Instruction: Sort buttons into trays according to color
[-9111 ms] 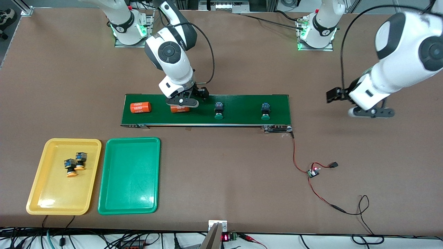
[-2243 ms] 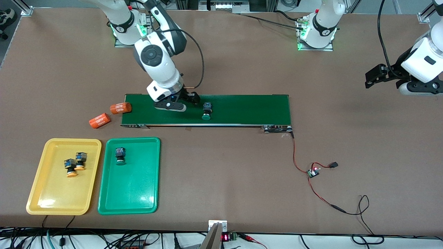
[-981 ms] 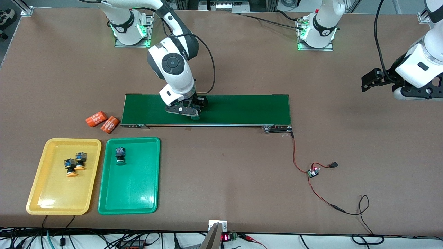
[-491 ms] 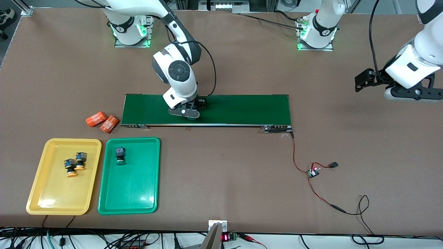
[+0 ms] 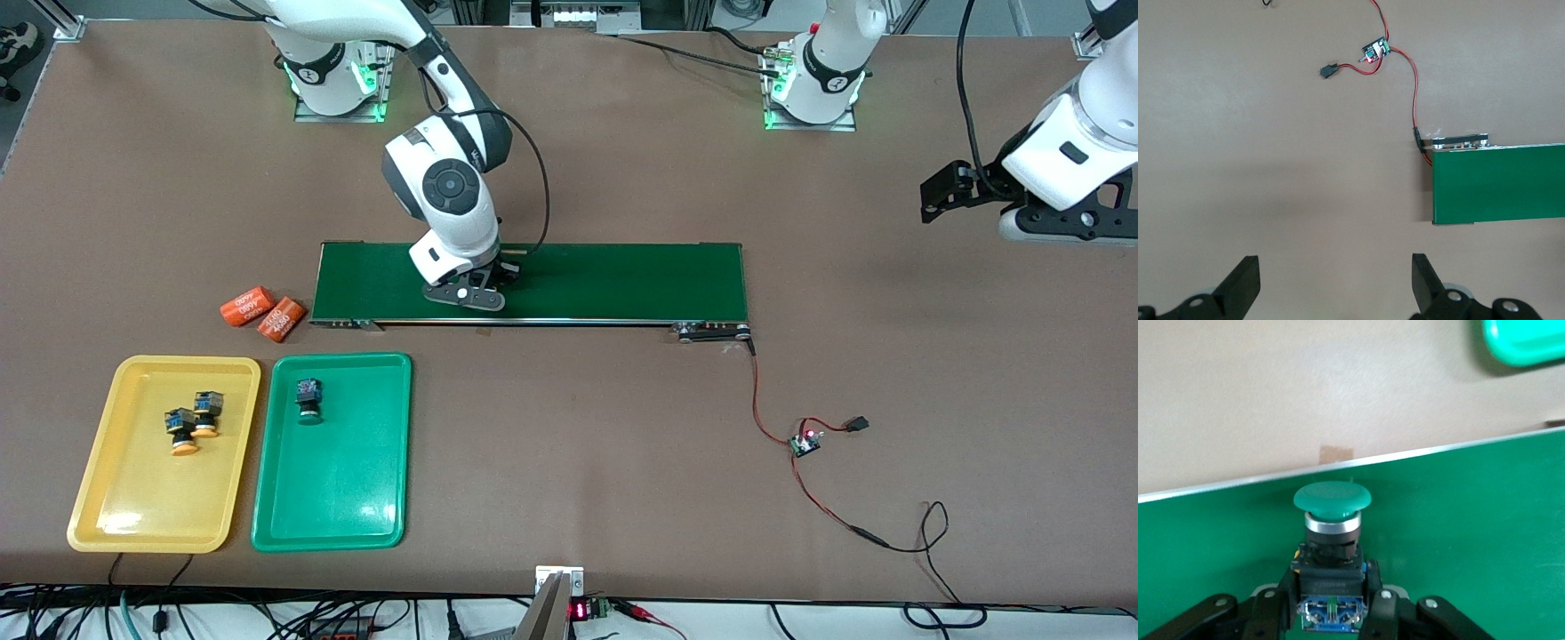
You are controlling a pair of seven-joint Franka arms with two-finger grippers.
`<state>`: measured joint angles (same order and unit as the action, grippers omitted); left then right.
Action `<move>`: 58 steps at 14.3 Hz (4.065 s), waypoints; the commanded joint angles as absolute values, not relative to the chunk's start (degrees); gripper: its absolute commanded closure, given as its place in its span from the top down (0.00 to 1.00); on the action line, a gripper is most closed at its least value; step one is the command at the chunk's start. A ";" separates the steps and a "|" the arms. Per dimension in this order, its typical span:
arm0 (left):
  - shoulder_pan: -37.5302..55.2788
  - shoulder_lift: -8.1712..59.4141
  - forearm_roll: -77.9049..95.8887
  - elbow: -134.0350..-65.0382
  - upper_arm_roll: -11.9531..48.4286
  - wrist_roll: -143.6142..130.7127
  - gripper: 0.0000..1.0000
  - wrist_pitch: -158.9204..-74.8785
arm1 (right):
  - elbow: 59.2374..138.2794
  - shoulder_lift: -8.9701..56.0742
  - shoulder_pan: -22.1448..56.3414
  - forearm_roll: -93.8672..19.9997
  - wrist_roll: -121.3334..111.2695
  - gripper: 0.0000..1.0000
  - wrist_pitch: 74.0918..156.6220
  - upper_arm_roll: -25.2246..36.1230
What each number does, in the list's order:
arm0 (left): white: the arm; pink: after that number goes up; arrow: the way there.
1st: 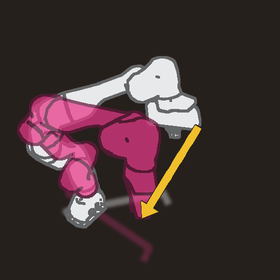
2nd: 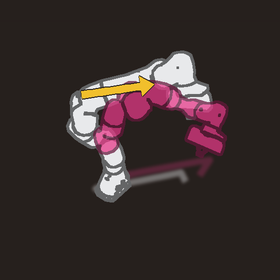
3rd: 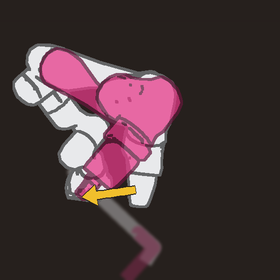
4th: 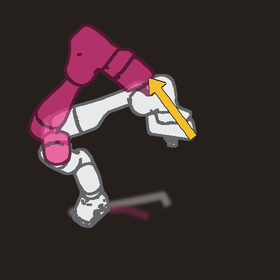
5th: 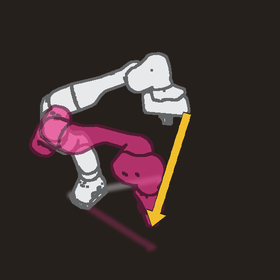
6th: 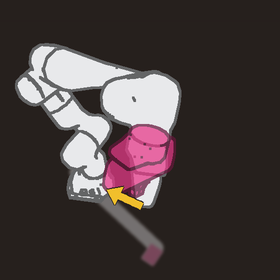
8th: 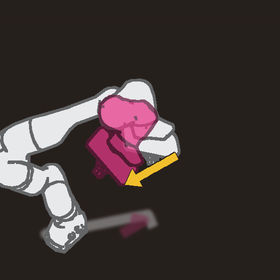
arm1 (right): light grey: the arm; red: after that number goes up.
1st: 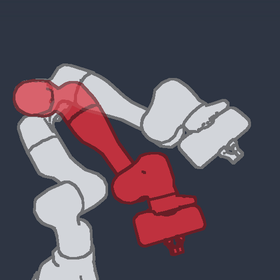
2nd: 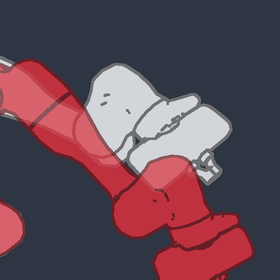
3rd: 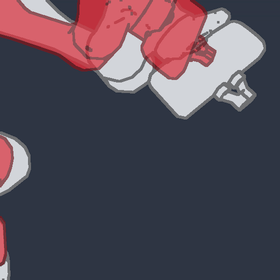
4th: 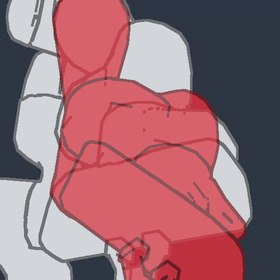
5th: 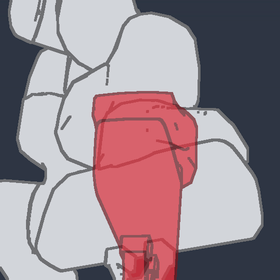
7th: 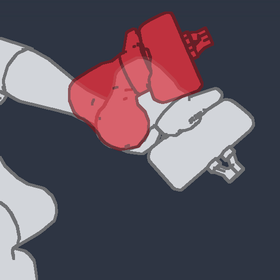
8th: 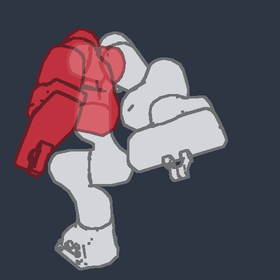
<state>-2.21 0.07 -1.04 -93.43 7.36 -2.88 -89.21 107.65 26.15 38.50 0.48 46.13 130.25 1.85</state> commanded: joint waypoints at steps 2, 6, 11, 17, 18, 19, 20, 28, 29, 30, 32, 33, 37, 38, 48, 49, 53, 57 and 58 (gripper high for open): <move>-1.93 1.66 -2.29 -92.99 8.09 -2.29 1.00 -89.99 | 102.41 24.00 38.50 1.32 41.32 0.03 121.66 5.70; -2.46 1.93 -2.02 -92.46 7.82 -2.02 1.00 -90.62 | 97.48 23.64 31.76 0.27 28.25 0.03 118.66 9.58; -3.08 1.32 -1.93 -91.41 7.30 -1.93 1.00 -89.04 | 90.80 30.39 16.63 -4.13 6.79 0.03 119.52 6.42; -1.67 0.88 -1.93 -90.79 5.89 -1.93 1.00 -87.72 | 90.44 38.23 15.47 -3.96 4.48 0.07 133.06 6.33; -1.58 0.53 -1.93 -90.79 5.89 -1.93 1.00 -87.63 | 90.44 38.67 15.56 -3.96 4.40 0.09 133.59 6.33; -1.58 0.27 -1.93 -90.97 5.80 -1.85 1.00 -87.63 | 90.44 39.02 15.47 -3.96 4.57 0.14 133.77 6.33; -1.41 0.26 -1.93 -90.97 5.80 -1.85 1.00 -87.37 | 90.53 39.37 15.47 -4.04 4.83 0.30 133.77 6.33; -2.20 0.62 -1.85 -90.53 6.15 -1.93 1.00 -84.82 | 90.70 35.70 15.91 -4.22 4.48 1.00 131.24 6.50; -2.11 0.62 -1.85 -90.53 6.15 -1.93 1.00 -84.64 | 90.70 33.94 15.91 -4.13 4.48 1.00 128.70 6.50; -2.11 0.62 -1.93 -90.44 6.33 -2.02 1.00 -84.55 | 90.70 31.66 15.91 -3.96 4.57 1.00 125.89 6.50; -2.20 0.44 -1.76 -90.35 6.24 -1.93 1.00 -84.55 | 90.79 26.39 15.03 -3.43 4.48 1.00 119.12 6.59; -2.20 0.44 -1.76 -90.35 6.15 -1.93 1.00 -84.55 | 90.79 24.28 14.51 -3.17 4.48 1.00 116.31 6.77; -2.29 0.44 -1.76 -90.35 5.98 -2.02 1.00 -83.85 | 91.75 13.91 11.53 0.70 3.78 1.00 105.67 6.42; -2.20 0.44 -1.76 -90.35 5.98 -2.02 1.00 -83.93 | 92.11 11.36 10.64 1.05 3.61 1.00 102.77 6.07; -2.29 0.44 -2.11 -90.35 5.80 -2.02 1.00 -84.02 | 95.71 3.16 1.85 2.02 2.99 1.00 93.78 -2.64; -2.37 0.44 -2.11 -90.35 5.80 -2.02 1.00 -84.02 | 95.54 3.51 1.76 2.02 2.99 1.00 93.78 -2.72; -2.37 0.44 -2.20 -90.26 5.80 -2.02 1.00 -84.02 | 95.28 3.34 1.84 2.02 2.64 1.00 93.69 -2.90; -2.29 0.35 -2.29 -90.35 5.89 -2.20 1.00 -83.93 | 93.78 2.46 1.93 1.76 3.16 1.00 87.02 -3.16; -2.29 0.44 -2.29 -90.26 5.89 -2.20 1.00 -83.94 | 93.26 1.85 1.93 1.67 3.16 1.00 86.05 -3.16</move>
<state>-2.43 0.92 -1.04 -91.07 5.93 -2.88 -85.17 94.40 3.38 2.64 1.26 2.30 88.77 -2.27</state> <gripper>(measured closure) 0.000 0.000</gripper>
